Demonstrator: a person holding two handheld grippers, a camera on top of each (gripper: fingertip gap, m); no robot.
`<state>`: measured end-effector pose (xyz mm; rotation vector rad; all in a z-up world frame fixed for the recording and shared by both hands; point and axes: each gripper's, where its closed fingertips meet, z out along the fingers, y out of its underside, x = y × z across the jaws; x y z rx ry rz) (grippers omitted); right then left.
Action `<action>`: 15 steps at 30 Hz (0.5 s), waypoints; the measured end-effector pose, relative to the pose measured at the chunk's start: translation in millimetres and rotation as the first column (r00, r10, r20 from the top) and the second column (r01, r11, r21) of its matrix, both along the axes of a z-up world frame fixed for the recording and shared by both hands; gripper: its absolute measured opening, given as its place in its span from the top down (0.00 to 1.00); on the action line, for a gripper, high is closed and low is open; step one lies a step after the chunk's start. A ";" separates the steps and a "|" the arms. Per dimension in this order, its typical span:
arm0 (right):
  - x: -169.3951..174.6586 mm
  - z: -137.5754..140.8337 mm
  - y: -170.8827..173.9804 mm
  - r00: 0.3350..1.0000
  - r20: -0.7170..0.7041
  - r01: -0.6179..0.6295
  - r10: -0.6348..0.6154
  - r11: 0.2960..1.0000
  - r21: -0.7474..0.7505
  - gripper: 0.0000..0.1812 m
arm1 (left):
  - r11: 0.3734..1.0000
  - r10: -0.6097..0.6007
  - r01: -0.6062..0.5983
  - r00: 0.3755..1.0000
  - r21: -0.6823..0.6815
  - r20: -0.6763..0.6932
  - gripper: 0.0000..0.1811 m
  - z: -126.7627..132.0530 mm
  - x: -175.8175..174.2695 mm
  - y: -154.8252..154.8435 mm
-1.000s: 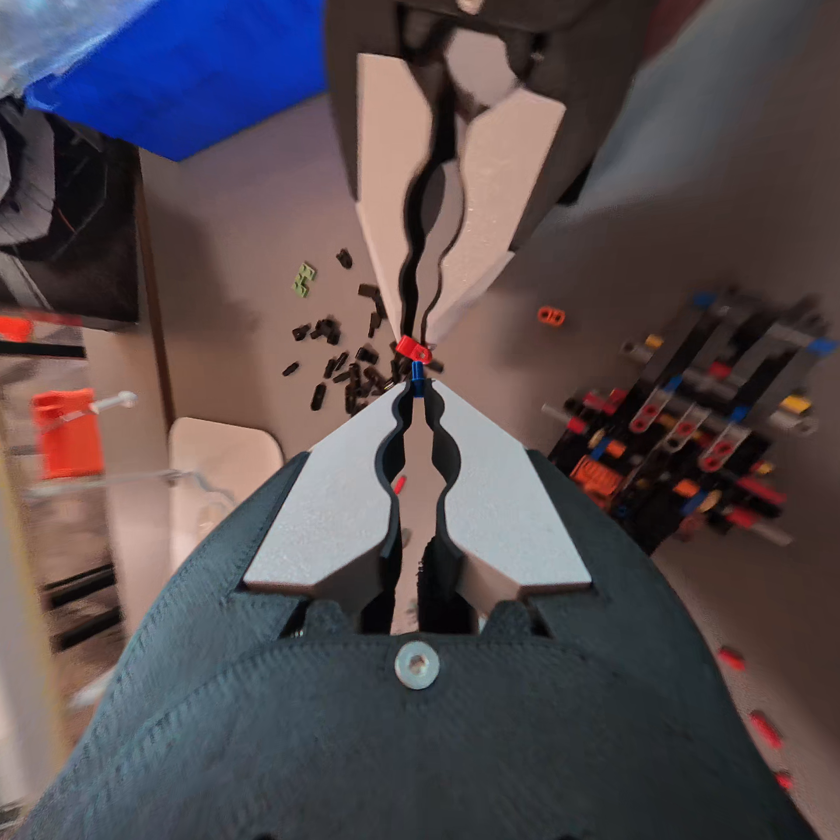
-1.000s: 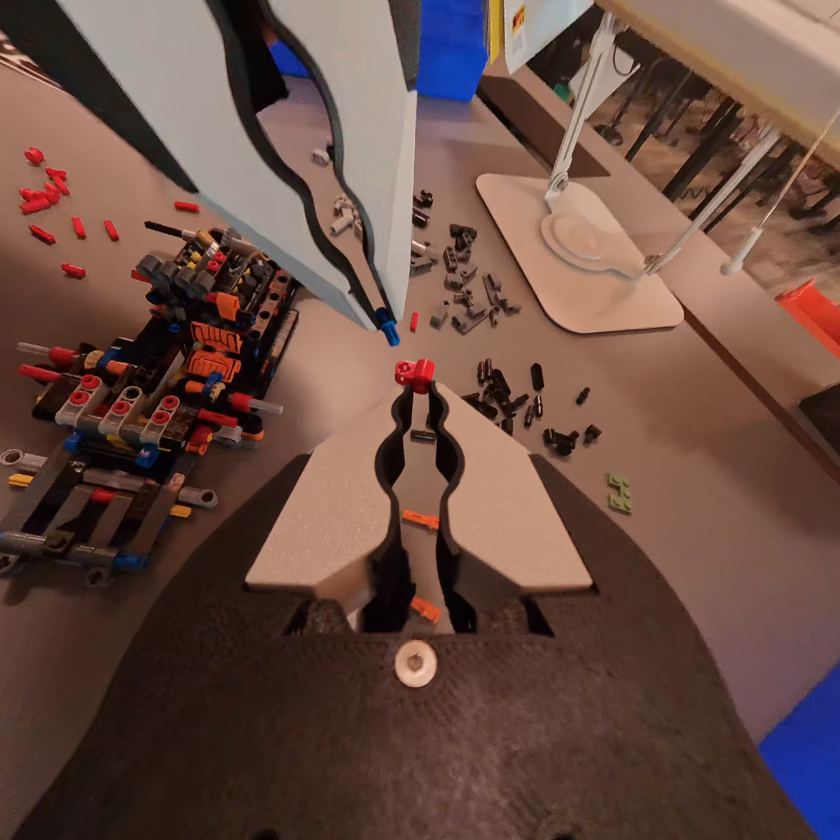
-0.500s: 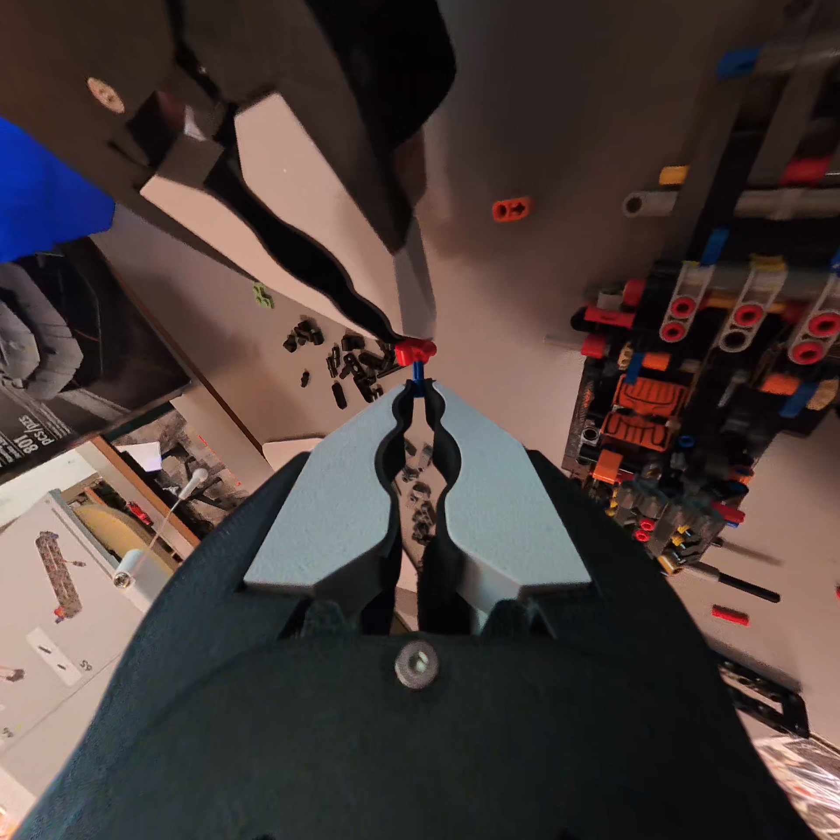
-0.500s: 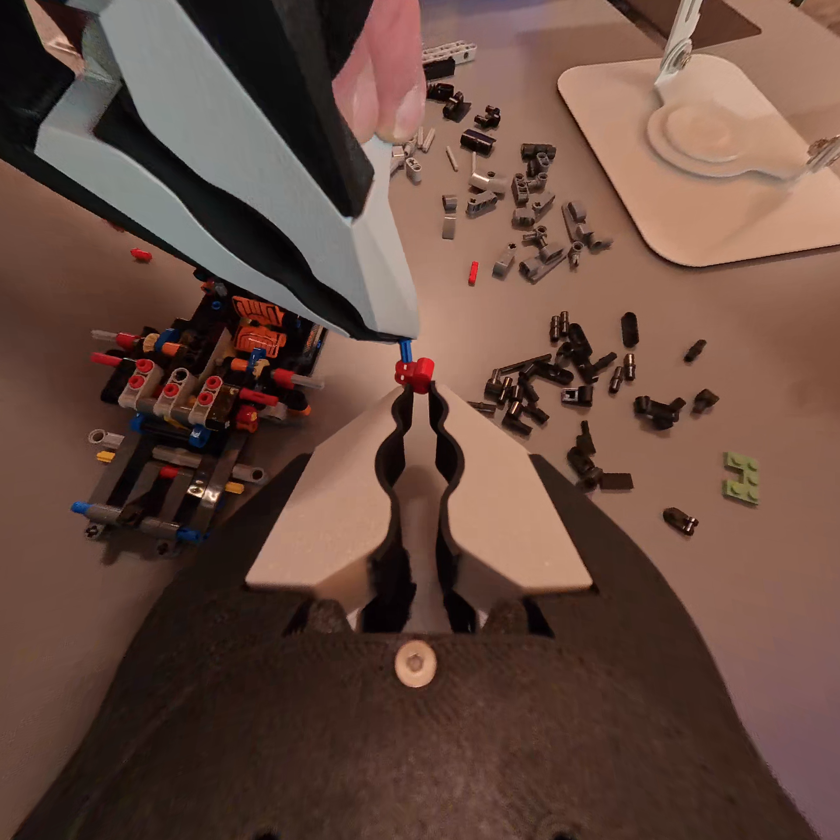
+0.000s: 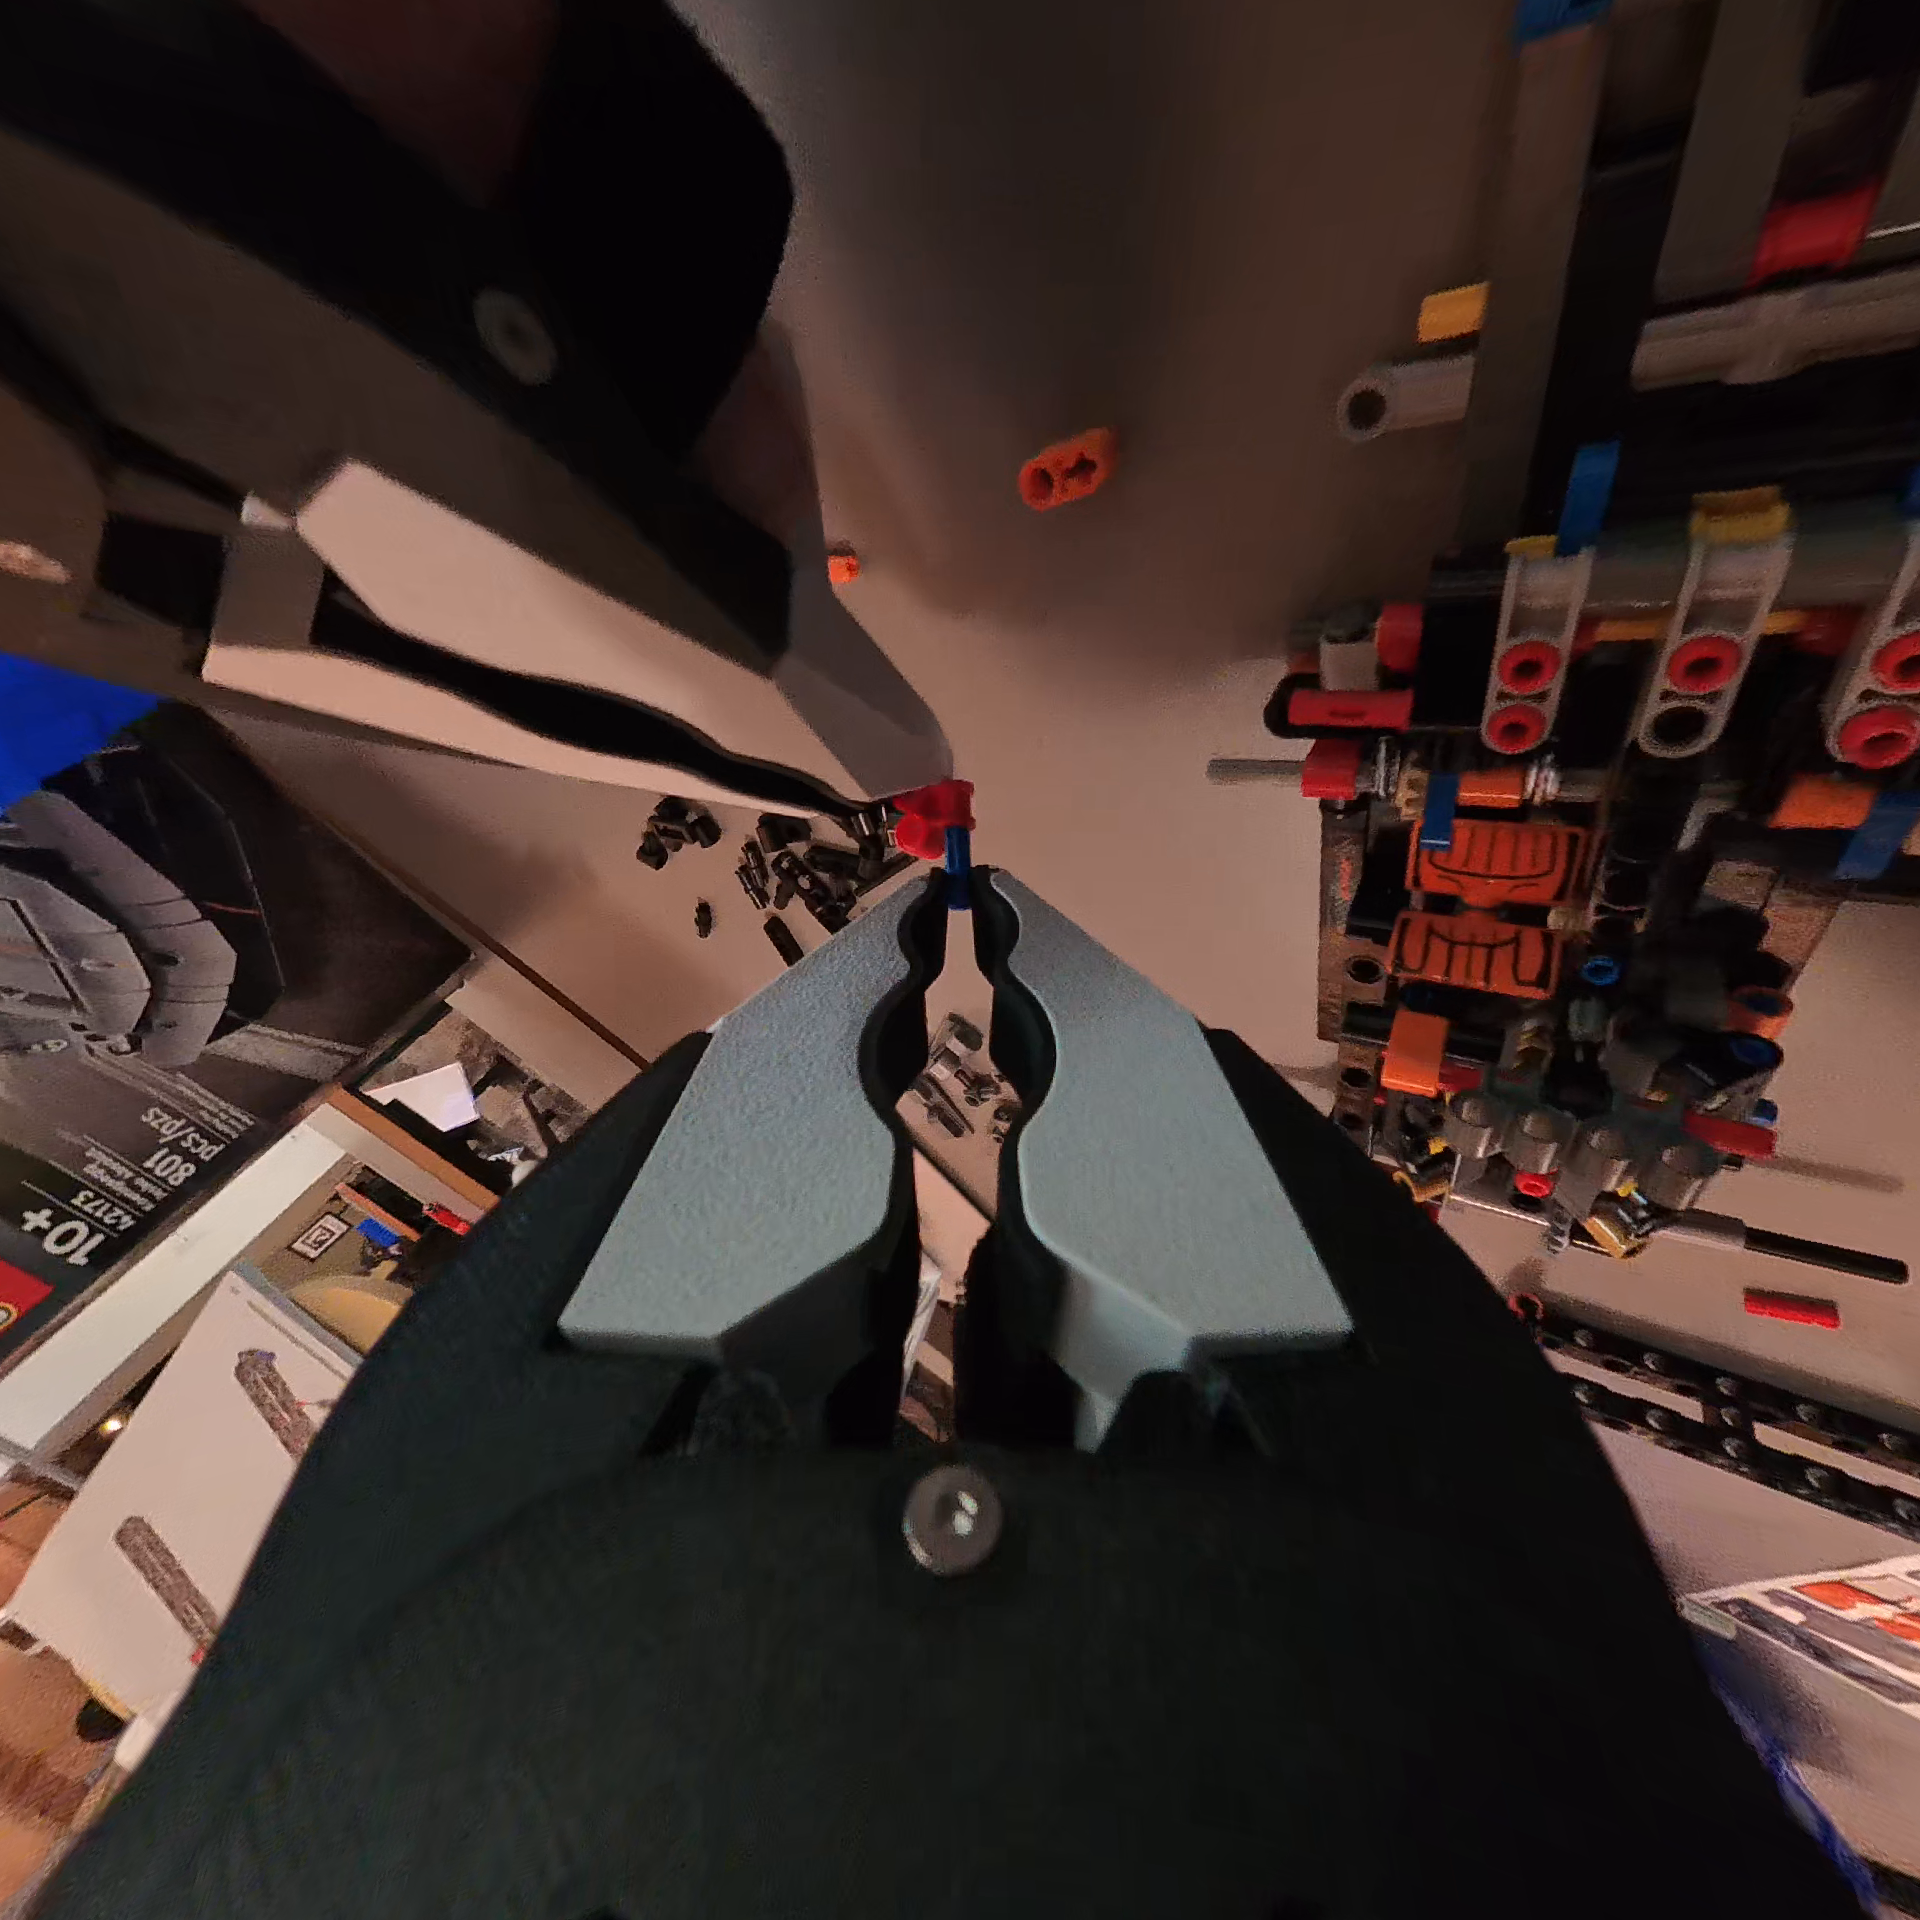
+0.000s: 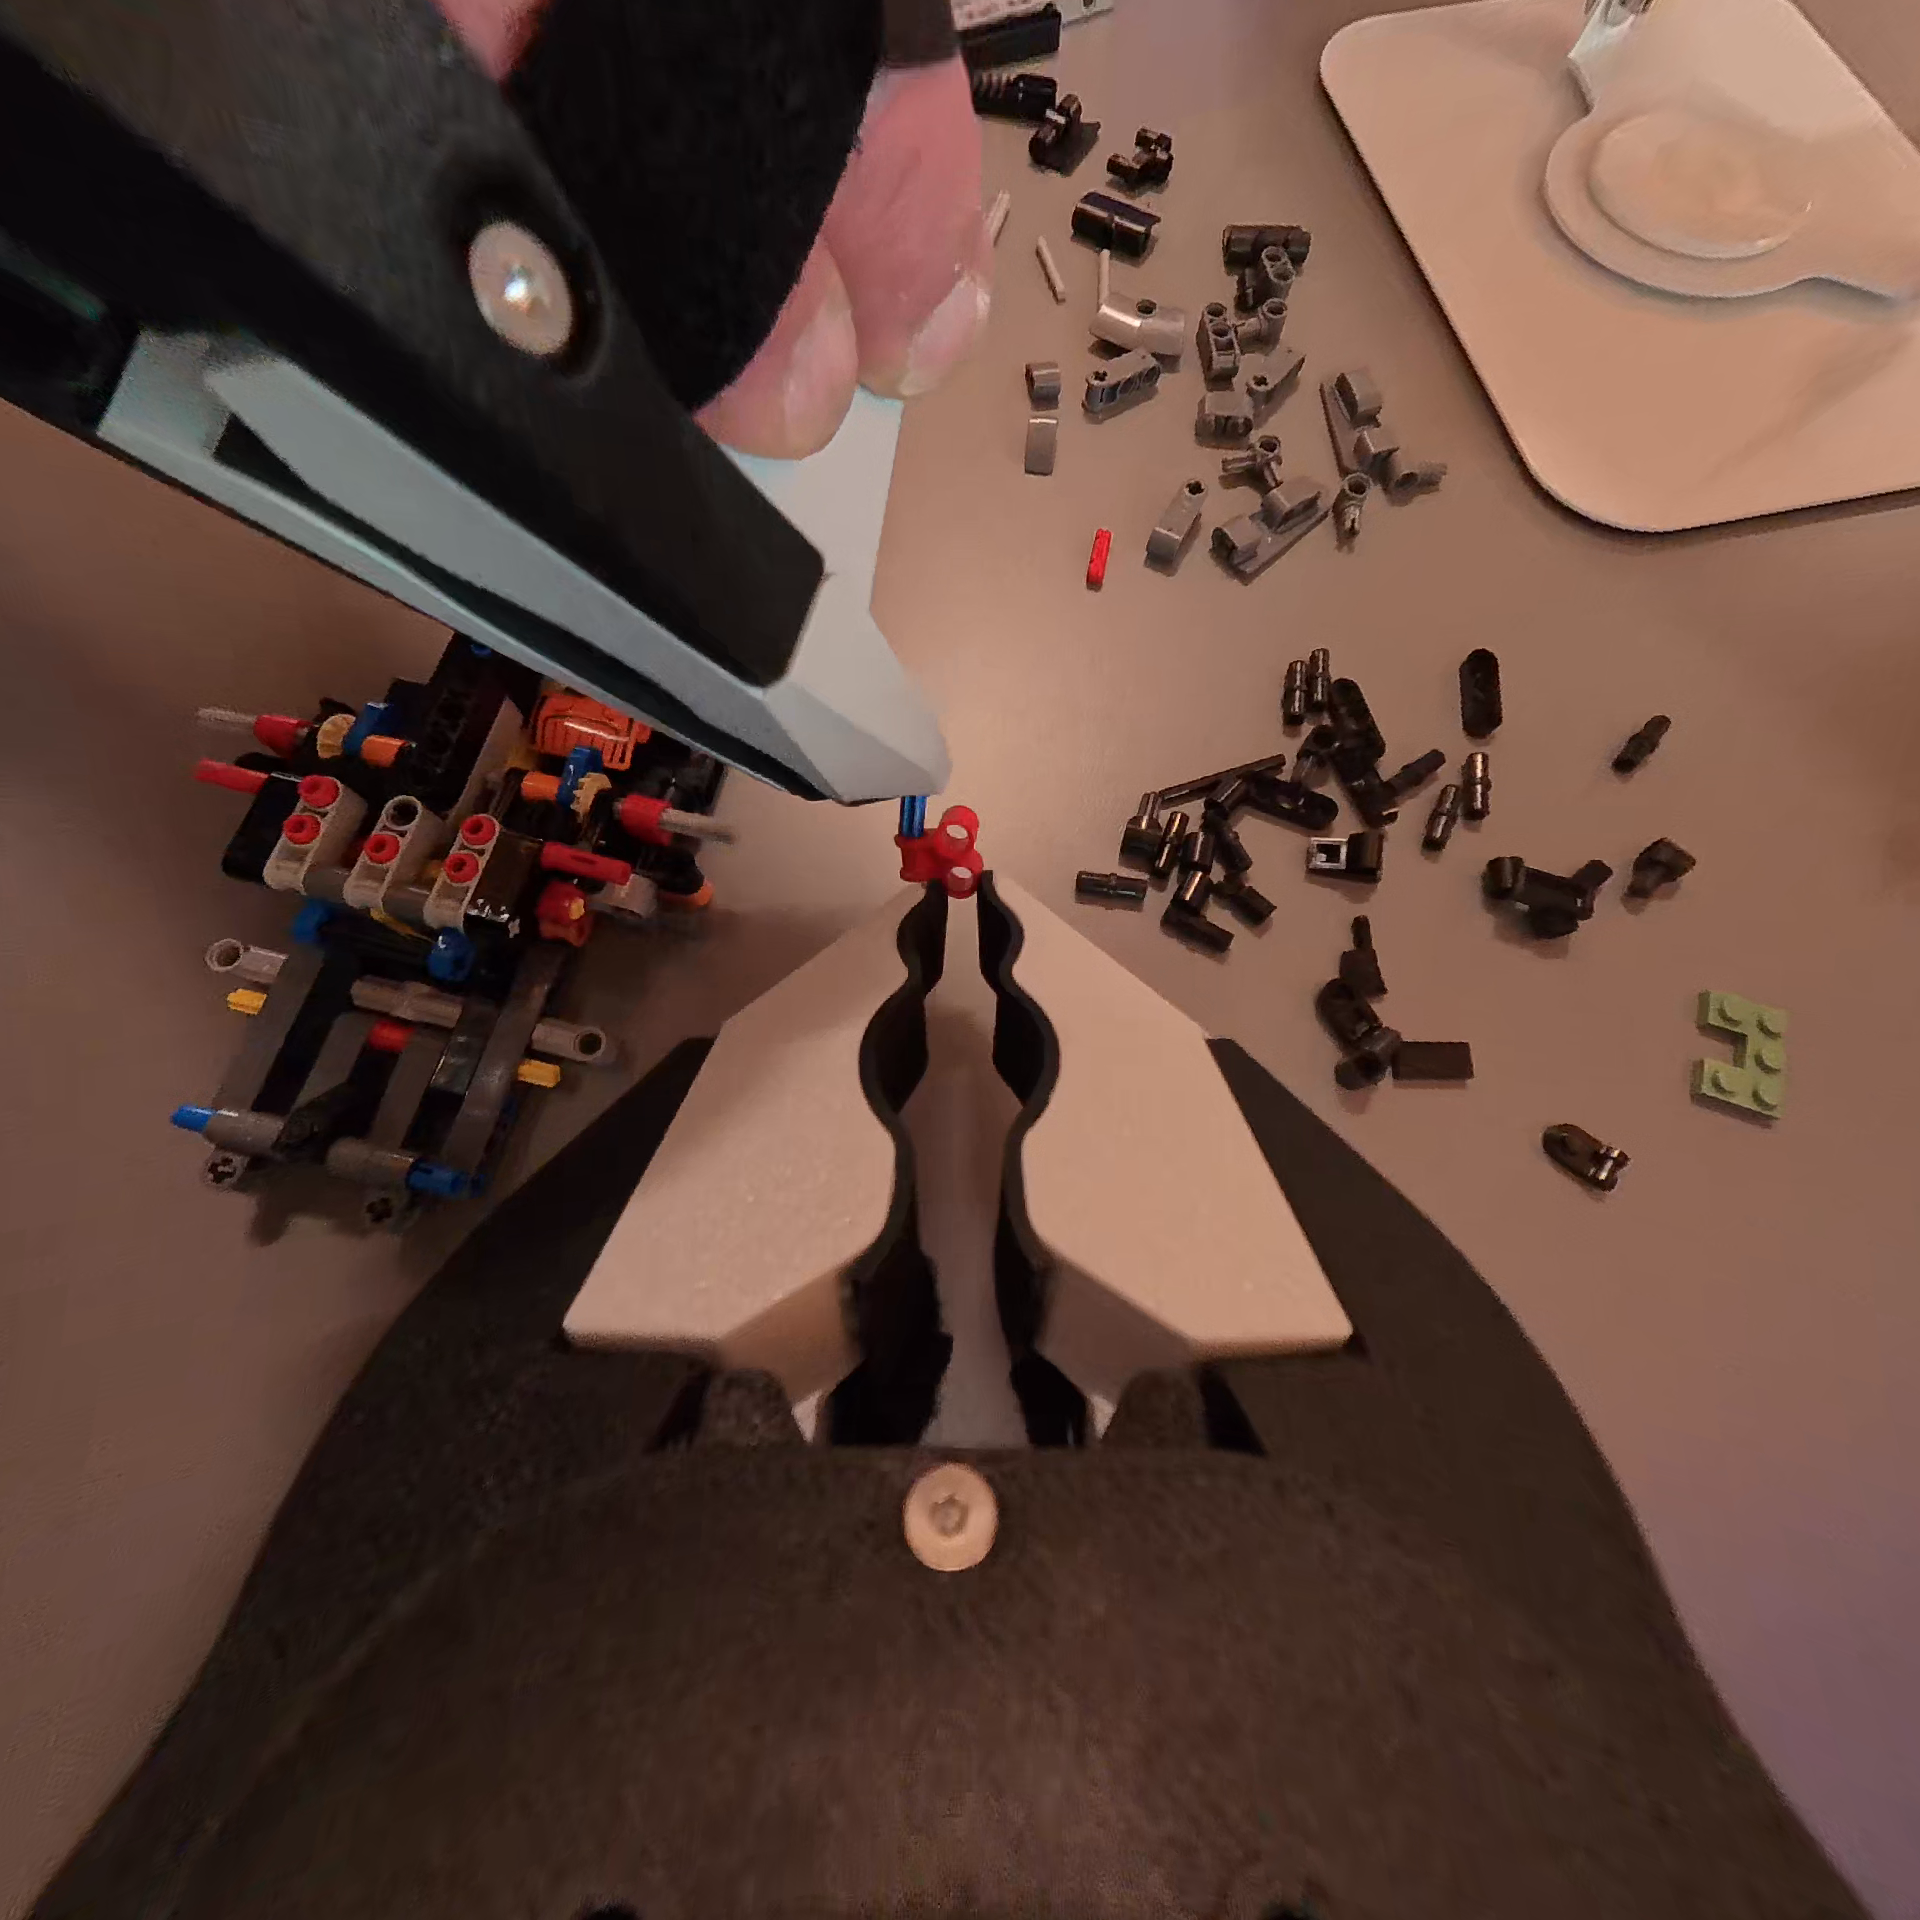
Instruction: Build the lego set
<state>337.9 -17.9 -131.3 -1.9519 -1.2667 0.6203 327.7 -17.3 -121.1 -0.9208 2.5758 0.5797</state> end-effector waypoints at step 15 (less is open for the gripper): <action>1.2 -26.6 -3.9 0.997 0.061 0.049 -0.039 0.986 -0.161 0.99 | 0.980 0.193 -0.191 0.981 -0.054 0.030 0.98 -27.3 -2.0 -4.1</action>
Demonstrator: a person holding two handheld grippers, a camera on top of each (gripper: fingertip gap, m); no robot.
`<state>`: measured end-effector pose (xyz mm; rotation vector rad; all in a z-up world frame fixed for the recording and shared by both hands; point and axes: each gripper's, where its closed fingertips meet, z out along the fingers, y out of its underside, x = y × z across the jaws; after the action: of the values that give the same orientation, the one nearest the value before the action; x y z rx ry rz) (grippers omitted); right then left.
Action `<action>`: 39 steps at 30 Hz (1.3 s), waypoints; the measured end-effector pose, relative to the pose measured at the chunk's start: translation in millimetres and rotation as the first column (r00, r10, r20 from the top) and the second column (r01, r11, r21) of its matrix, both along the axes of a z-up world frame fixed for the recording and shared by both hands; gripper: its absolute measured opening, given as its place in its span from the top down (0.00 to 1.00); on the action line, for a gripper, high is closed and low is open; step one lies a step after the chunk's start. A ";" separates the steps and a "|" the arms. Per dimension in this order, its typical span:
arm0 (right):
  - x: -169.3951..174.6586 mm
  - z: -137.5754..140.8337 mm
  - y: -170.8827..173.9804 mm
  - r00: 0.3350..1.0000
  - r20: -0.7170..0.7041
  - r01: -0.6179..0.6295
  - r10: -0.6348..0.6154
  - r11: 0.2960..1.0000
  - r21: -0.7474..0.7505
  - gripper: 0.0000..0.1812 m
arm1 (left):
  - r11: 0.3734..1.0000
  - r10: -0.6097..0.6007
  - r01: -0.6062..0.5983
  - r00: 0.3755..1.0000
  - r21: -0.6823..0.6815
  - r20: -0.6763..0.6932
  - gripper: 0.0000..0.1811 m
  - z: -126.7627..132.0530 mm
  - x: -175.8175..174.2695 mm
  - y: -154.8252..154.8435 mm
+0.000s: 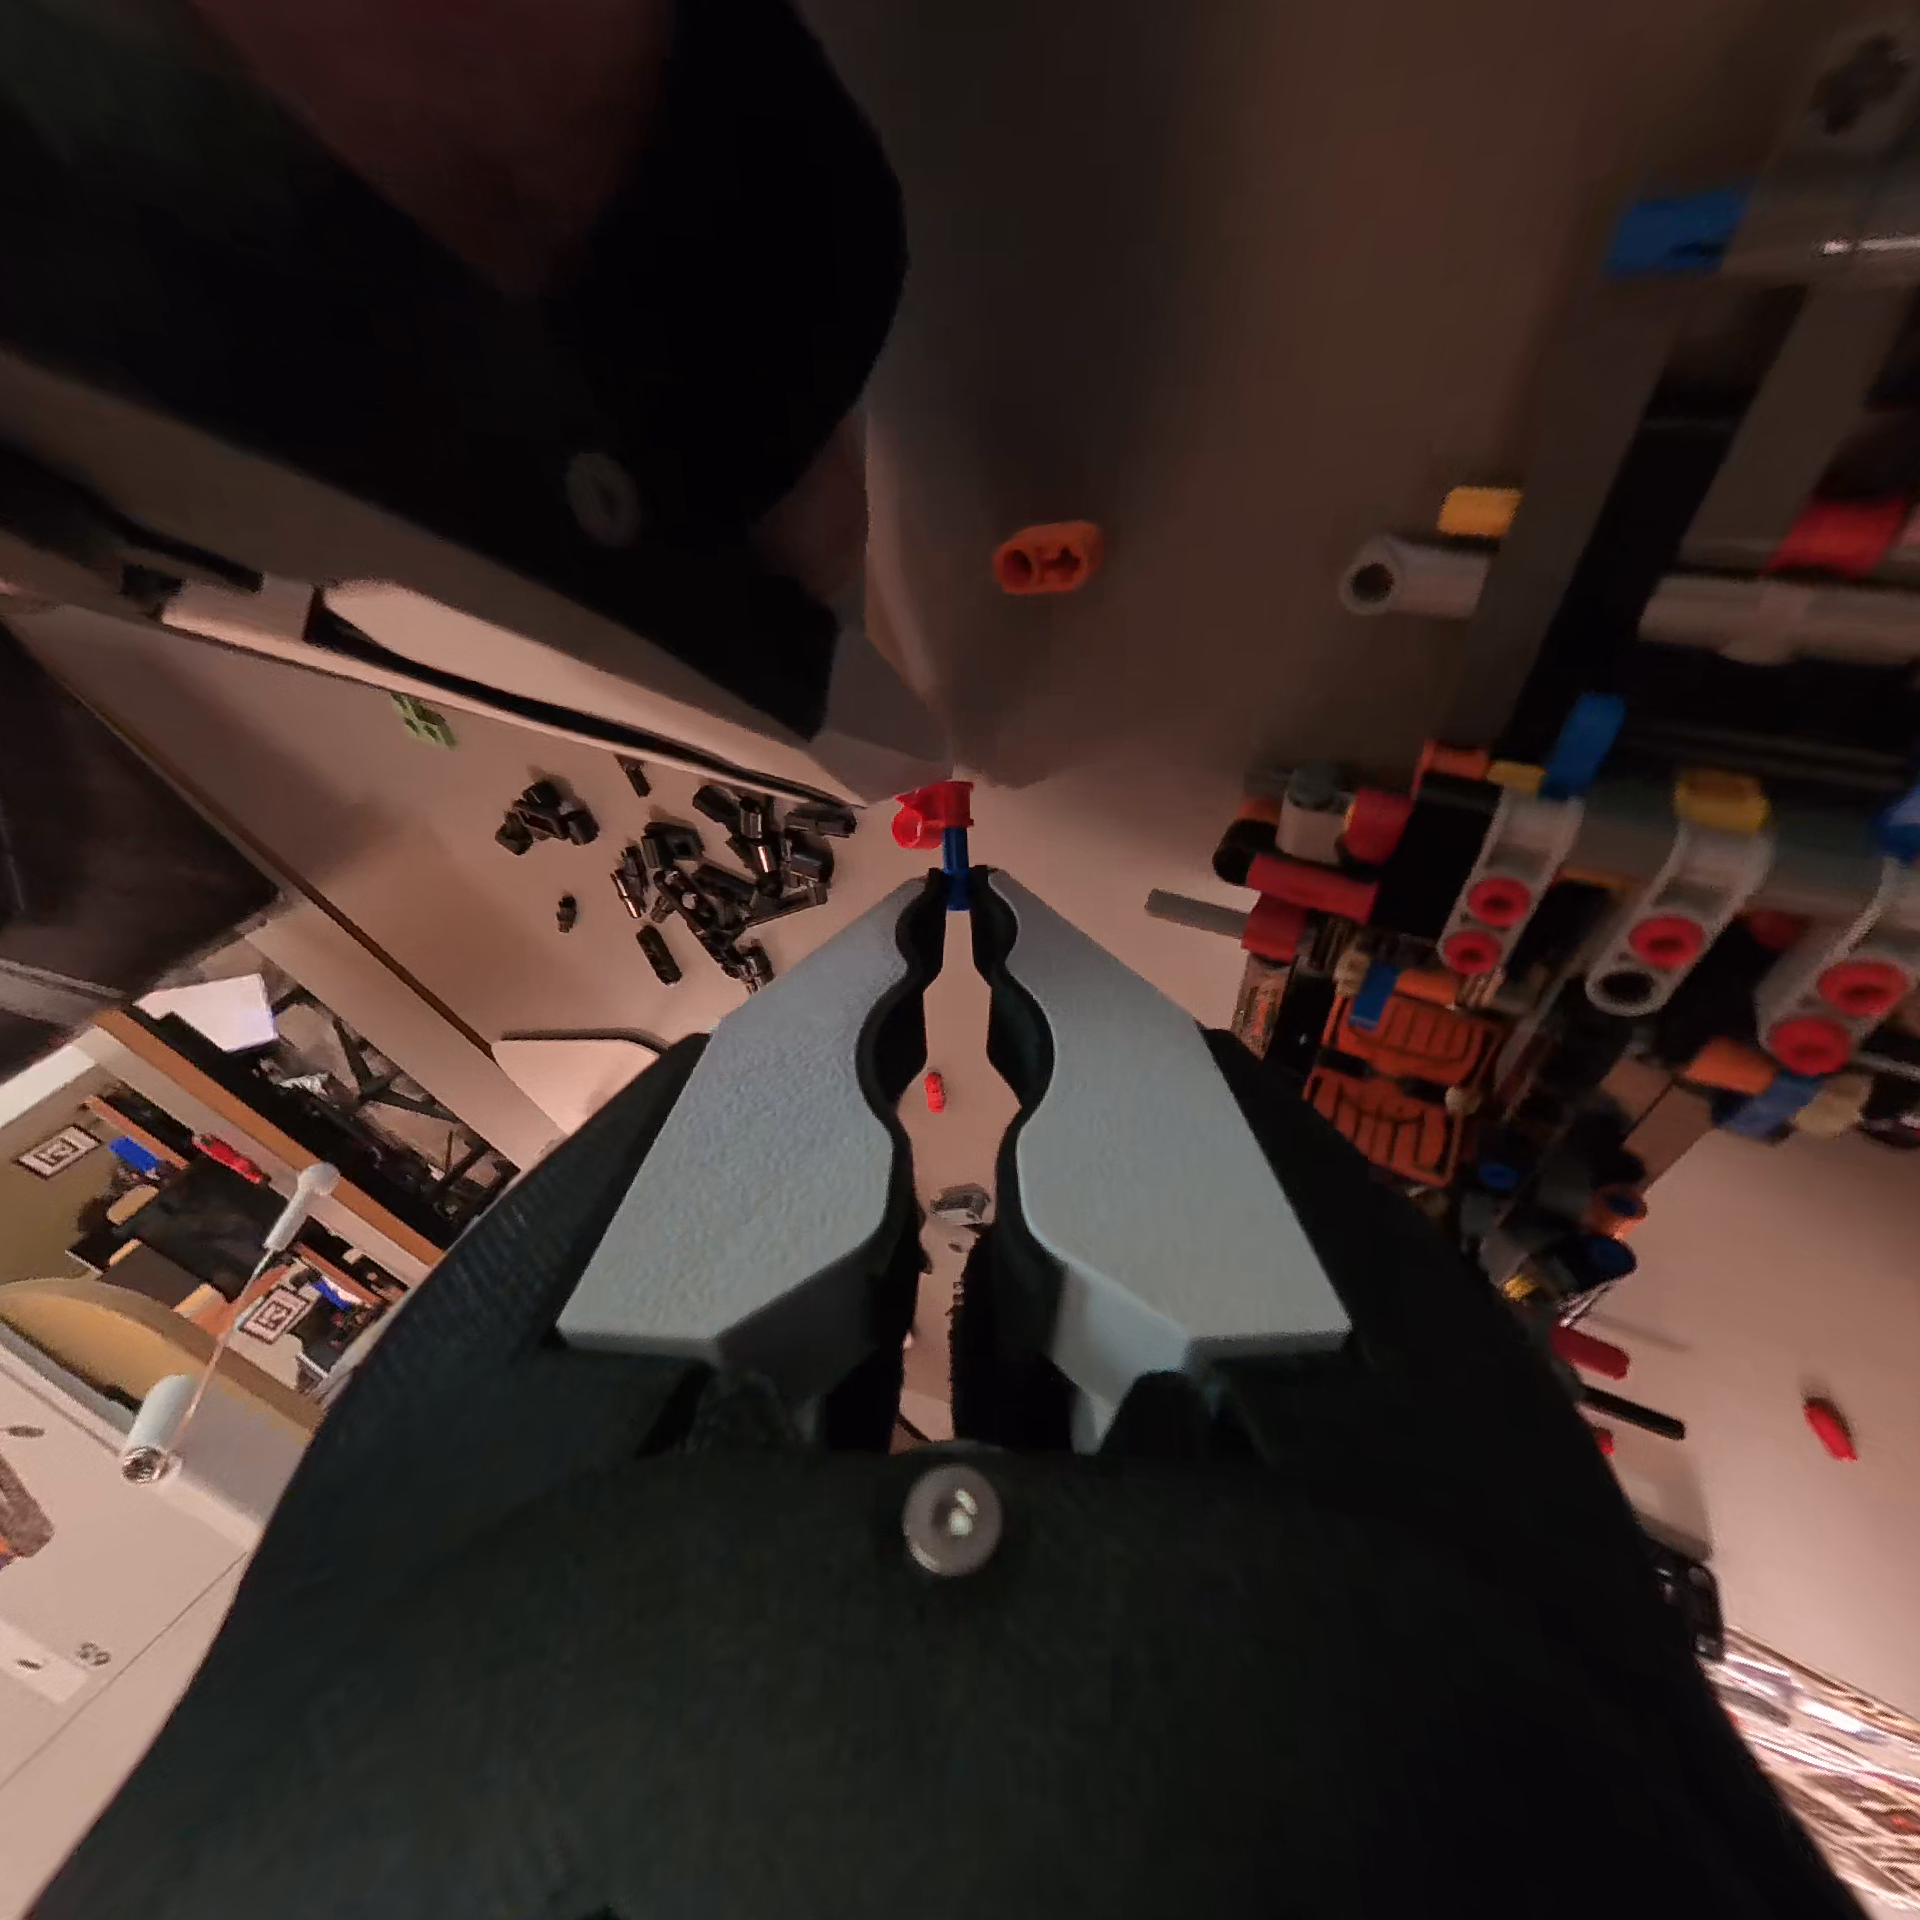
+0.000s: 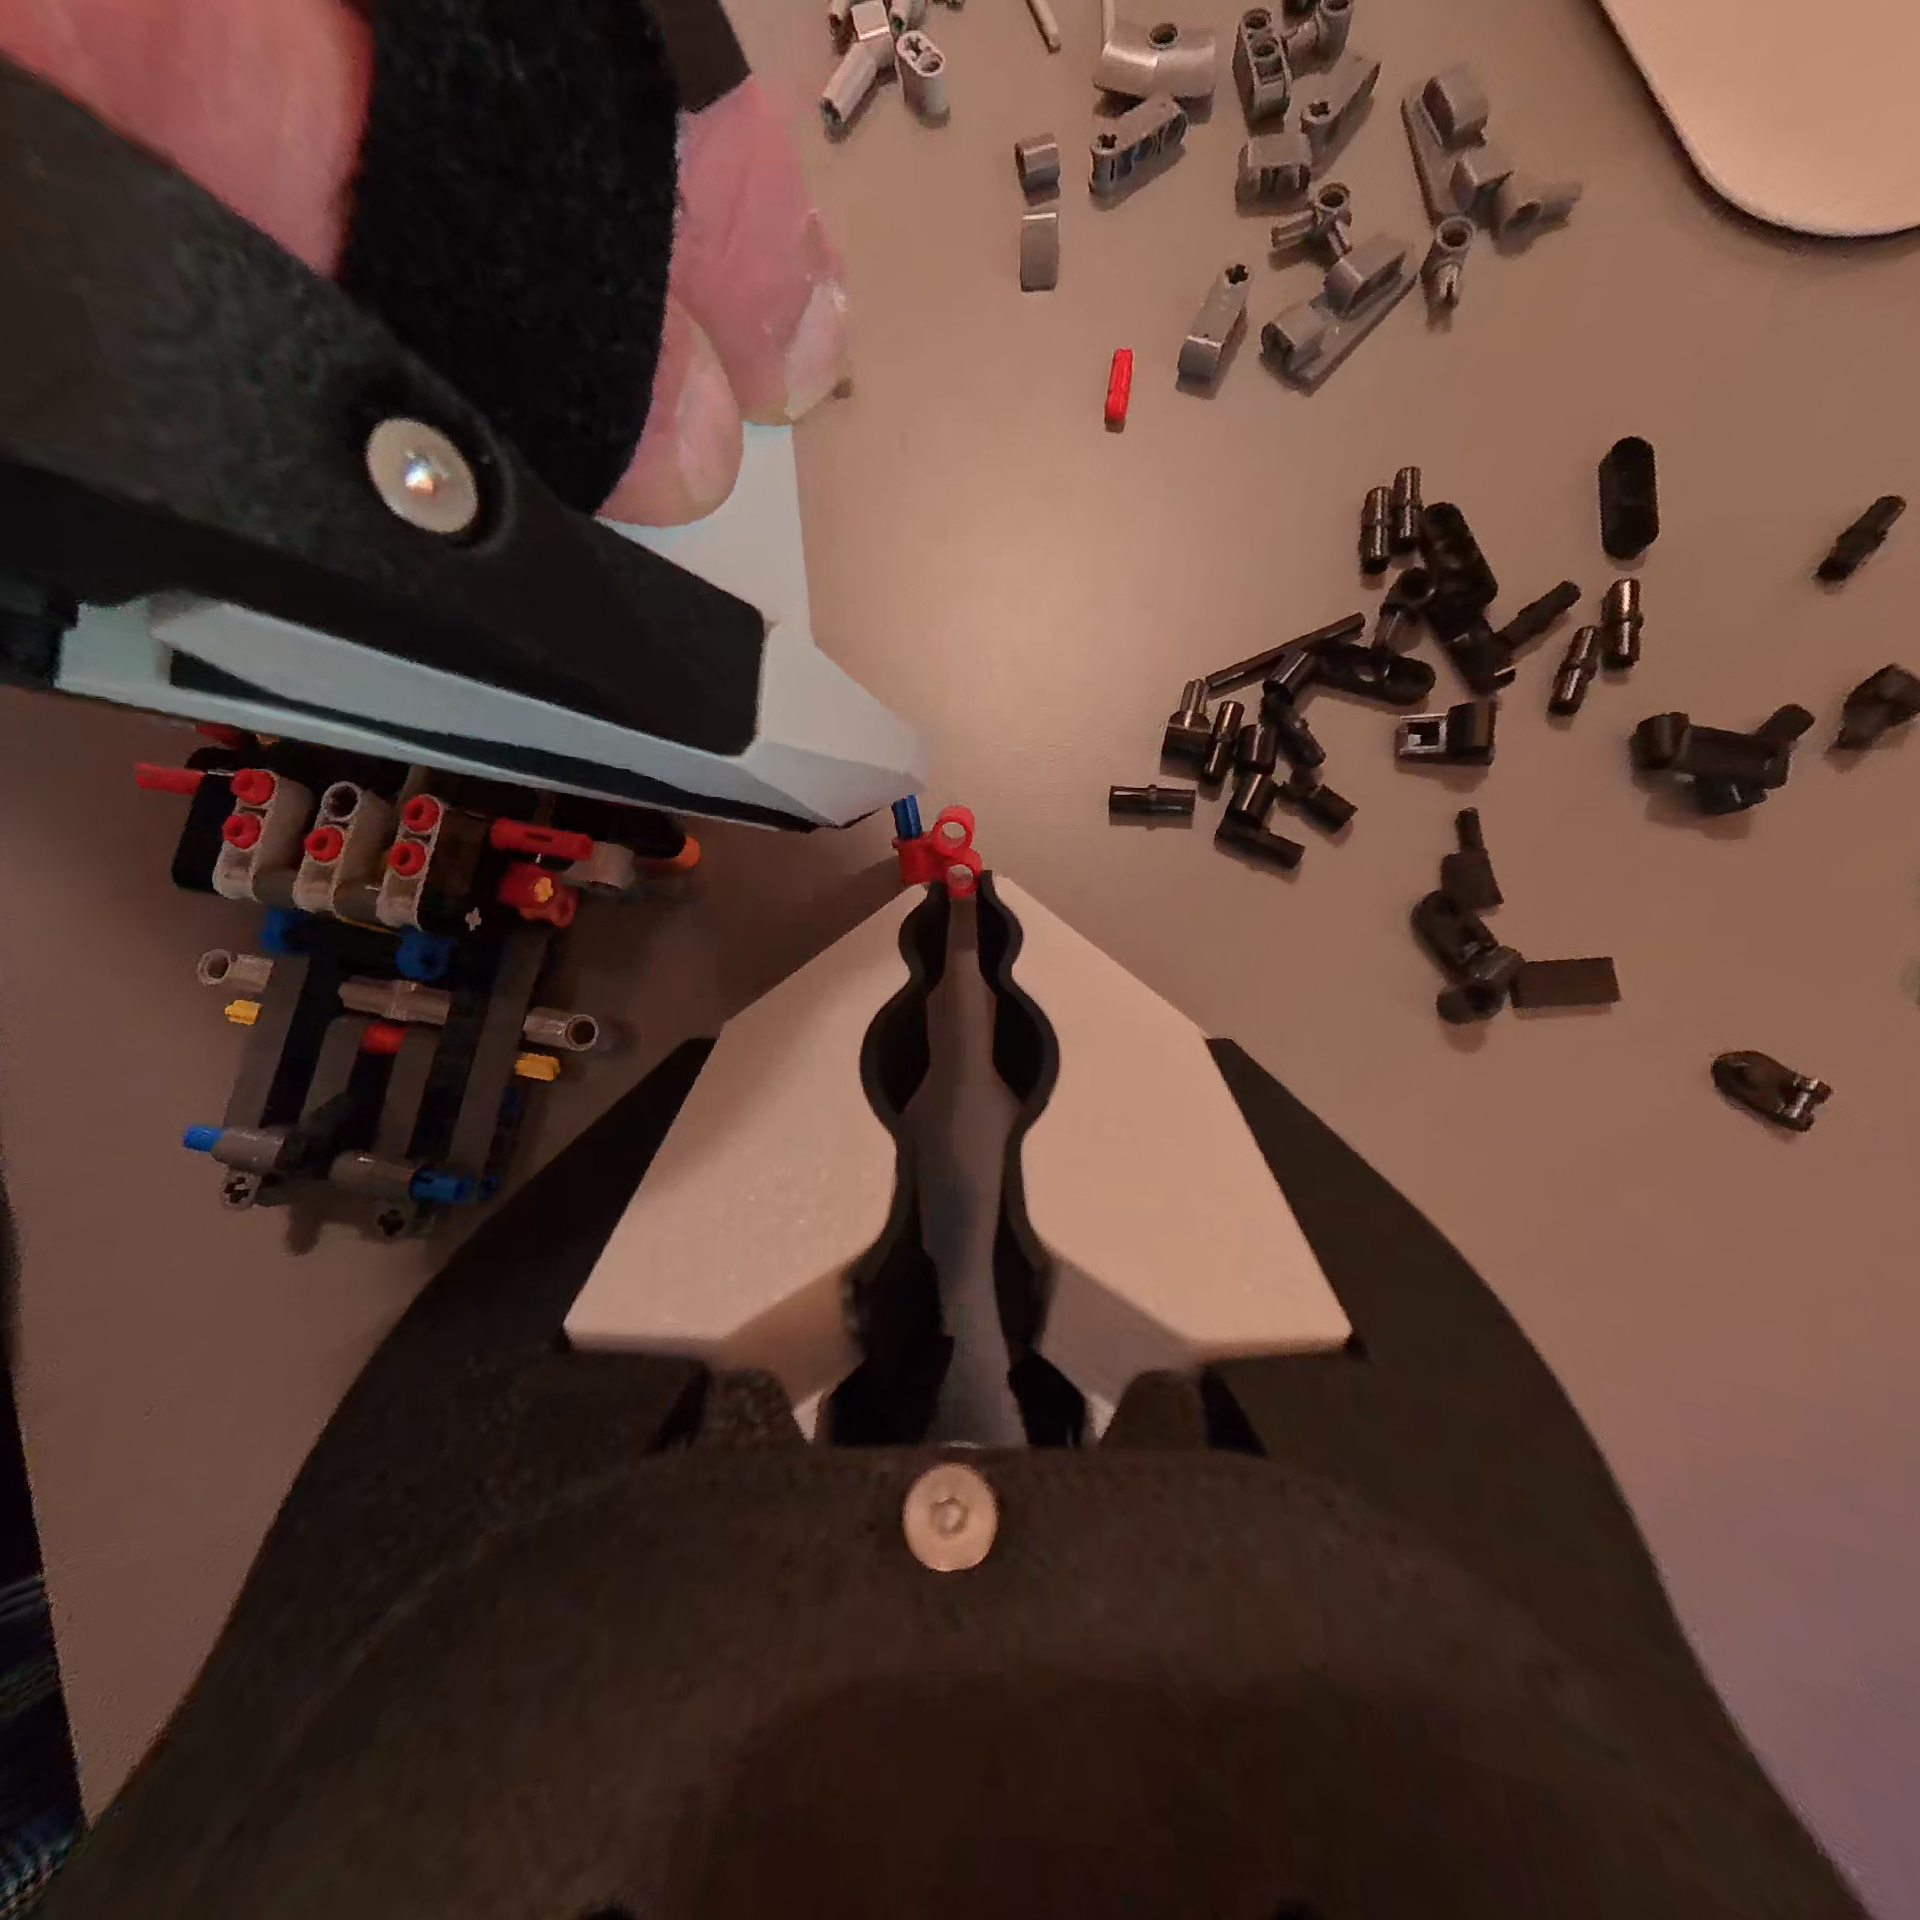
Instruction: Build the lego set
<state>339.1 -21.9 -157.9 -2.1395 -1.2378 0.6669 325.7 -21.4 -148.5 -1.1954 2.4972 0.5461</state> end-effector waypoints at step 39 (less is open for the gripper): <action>2.1 7.8 5.1 0.999 -0.022 -0.047 0.049 0.994 0.103 0.90 | 0.872 0.367 -0.280 0.916 -0.401 0.159 0.98 -9.6 -18.6 -0.8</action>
<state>341.2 -16.8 -150.1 -2.0182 -1.2861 0.6342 307.1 -22.2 -158.1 -1.7330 2.2677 -0.0076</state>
